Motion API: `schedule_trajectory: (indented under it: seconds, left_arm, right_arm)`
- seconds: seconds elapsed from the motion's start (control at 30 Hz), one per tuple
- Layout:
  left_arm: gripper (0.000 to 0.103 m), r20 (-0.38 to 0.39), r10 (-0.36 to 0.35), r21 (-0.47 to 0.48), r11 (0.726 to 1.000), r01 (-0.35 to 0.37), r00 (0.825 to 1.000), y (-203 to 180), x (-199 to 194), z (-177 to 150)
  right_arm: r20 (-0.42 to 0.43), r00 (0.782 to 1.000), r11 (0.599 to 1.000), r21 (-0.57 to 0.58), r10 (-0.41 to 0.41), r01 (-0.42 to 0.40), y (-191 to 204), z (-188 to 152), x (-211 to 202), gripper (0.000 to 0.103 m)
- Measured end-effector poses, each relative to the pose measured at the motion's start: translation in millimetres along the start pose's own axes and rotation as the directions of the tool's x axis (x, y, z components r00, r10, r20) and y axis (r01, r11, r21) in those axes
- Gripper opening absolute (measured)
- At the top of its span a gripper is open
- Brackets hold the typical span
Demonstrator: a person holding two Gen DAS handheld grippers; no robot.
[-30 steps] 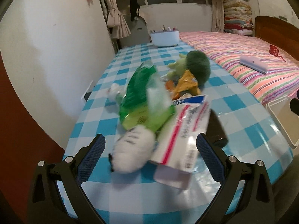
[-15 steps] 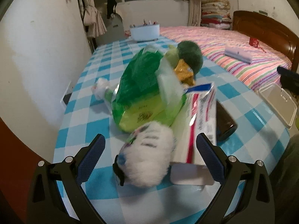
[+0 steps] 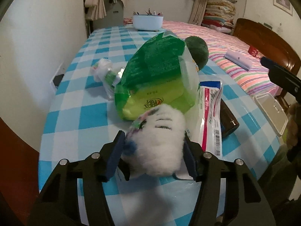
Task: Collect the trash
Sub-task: 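Lift the fluffy item with the left tool while the right tool grasps the green bag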
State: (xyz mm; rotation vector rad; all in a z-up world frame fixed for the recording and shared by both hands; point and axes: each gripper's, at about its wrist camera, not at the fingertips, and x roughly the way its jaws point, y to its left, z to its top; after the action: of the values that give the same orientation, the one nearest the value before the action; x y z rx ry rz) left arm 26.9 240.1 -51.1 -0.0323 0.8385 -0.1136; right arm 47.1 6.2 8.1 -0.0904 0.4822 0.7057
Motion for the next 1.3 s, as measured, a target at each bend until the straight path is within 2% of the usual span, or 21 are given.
schedule_trajectory:
  seconds: [0.03, 0.13, 0.33, 0.43, 0.7, 0.73, 0.77, 0.9, 0.93, 0.97, 1.13, 1.3]
  left_arm:
    - [0.058, 0.000, 0.002, 0.000, 1.000, -0.002, 1.000, 0, 1, 0]
    - [0.049, 0.005, 0.017, -0.006, 1.000, -0.017, 1.000, 2, 3, 1]
    - [0.040, 0.008, 0.012, -0.092, 0.996, -0.011, 1.000, 14, 4, 5]
    - [0.036, 0.016, 0.050, -0.114, 0.992, -0.048, 0.999, 16, 2, 5]
    - [0.035, 0.035, 0.170, -0.145, 0.976, -0.163, 0.985, 23, -1, 6]
    - [0.035, 0.037, 0.181, -0.152, 0.973, -0.174, 0.983, 25, -2, 6]
    - [0.035, 0.039, 0.189, -0.162, 0.970, -0.180, 0.981, 28, -3, 7]
    - [0.035, 0.061, 0.202, -0.212, 0.960, -0.185, 0.977, 36, -11, 9]
    - [0.035, 0.068, 0.208, -0.222, 0.957, -0.188, 0.976, 37, -13, 10]
    - [0.035, 0.078, 0.210, -0.232, 0.954, -0.187, 0.975, 38, -16, 11]
    - [0.035, 0.109, 0.224, -0.254, 0.948, -0.191, 0.968, 32, -28, 17]
    - [0.035, 0.131, 0.237, -0.232, 0.951, -0.202, 0.963, 18, -32, 23]
  right_arm:
    - [0.001, 1.000, 1.000, -0.004, 0.008, -0.008, 2, 3, 3, 0.096]
    - [-0.002, 1.000, 0.999, -0.012, 0.030, -0.030, 8, 11, 18, 0.096]
    - [-0.049, 0.995, 0.996, 0.041, 0.087, -0.085, 10, 21, 58, 0.096]
    - [-0.082, 0.991, 0.994, 0.042, 0.103, -0.100, 15, 22, 78, 0.096]
    - [-0.165, 0.976, 0.990, 0.021, 0.144, -0.142, 32, 22, 121, 0.094]
    - [-0.171, 0.974, 0.989, 0.017, 0.147, -0.147, 34, 21, 123, 0.089]
    - [-0.188, 0.969, 0.987, 0.011, 0.158, -0.158, 38, 20, 128, 0.079]
    - [-0.241, 0.953, 0.983, 0.028, 0.182, -0.181, 37, 12, 140, 0.055]
    - [-0.247, 0.949, 0.980, 0.041, 0.197, -0.193, 35, 11, 141, 0.039]
    - [-0.247, 0.944, 0.976, 0.063, 0.217, -0.208, 32, 9, 142, 0.032]
    - [-0.217, 0.952, 0.976, 0.066, 0.218, -0.209, 26, 7, 132, 0.029]
    - [-0.156, 0.969, 0.981, 0.060, 0.190, -0.183, 17, 10, 112, 0.028]
